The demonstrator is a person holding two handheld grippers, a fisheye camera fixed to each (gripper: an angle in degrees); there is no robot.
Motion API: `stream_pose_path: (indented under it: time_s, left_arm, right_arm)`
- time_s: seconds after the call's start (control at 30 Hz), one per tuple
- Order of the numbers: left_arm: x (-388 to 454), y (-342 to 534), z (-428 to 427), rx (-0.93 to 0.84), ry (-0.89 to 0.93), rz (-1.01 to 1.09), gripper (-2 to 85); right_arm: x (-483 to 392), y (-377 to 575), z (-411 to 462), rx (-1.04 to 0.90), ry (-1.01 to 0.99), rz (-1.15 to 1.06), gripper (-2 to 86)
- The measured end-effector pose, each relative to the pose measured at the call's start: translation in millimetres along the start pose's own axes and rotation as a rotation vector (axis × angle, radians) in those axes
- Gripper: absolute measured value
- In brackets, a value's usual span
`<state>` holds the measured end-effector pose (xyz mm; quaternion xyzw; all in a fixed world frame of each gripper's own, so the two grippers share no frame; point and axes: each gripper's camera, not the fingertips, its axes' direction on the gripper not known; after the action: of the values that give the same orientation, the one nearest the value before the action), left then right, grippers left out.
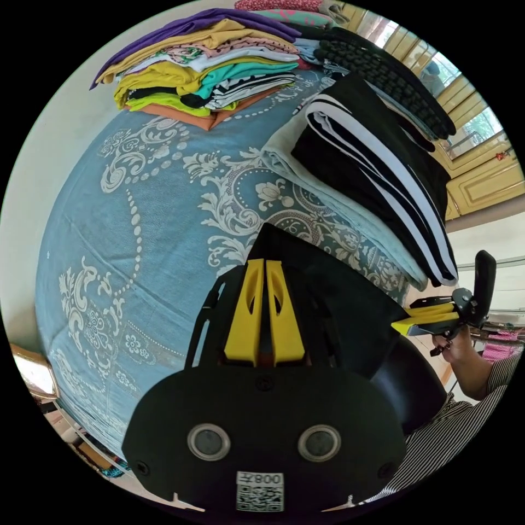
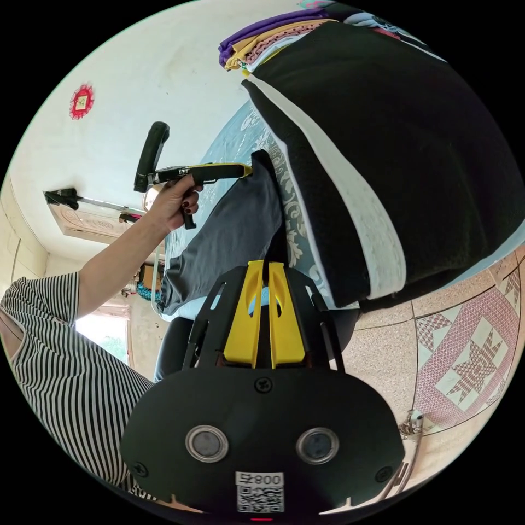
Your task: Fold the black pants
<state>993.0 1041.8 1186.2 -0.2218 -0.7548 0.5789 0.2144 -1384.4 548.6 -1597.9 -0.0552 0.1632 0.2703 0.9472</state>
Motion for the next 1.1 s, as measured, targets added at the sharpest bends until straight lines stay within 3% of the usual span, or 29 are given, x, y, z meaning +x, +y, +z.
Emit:
stream_pose_path:
  time_s: [0.13, 0.37, 0.53, 0.73, 0.83, 1.1]
  left_arm:
    - [-10.9, 26.7, -5.0, 0.097, 0.012, -0.037, 0.4]
    - [-19.3, 49.8, 55.7, 0.012, -0.037, -0.037, 0.5]
    - [-27.4, 90.5, 75.6, 0.09, -0.035, -0.066, 0.3]
    - [-29.3, 161.3, 101.6, 0.184, -0.017, -0.083, 0.1]
    - [-24.6, 188.4, 146.8, 0.114, -0.056, -0.072, 0.1]
    - [-33.3, 258.1, 221.3, 0.114, -0.06, -0.091, 0.1]
  right_arm:
    - [-20.9, -2.6, 1.3, 0.02, 0.005, -0.017, 1.4]
    - [-50.7, -9.9, 24.2, 0.017, 0.026, 0.009, 1.3]
    - [-85.8, -8.7, 34.9, 0.031, 0.08, 0.013, 1.3]
    - [-149.5, -8.7, 45.9, 0.082, 0.208, -0.017, 0.8]
    - [-195.8, -15.5, 58.2, 0.116, 0.32, -0.089, 0.3]
    - [-293.6, -41.0, 185.2, -0.028, 0.592, -0.321, 0.2]
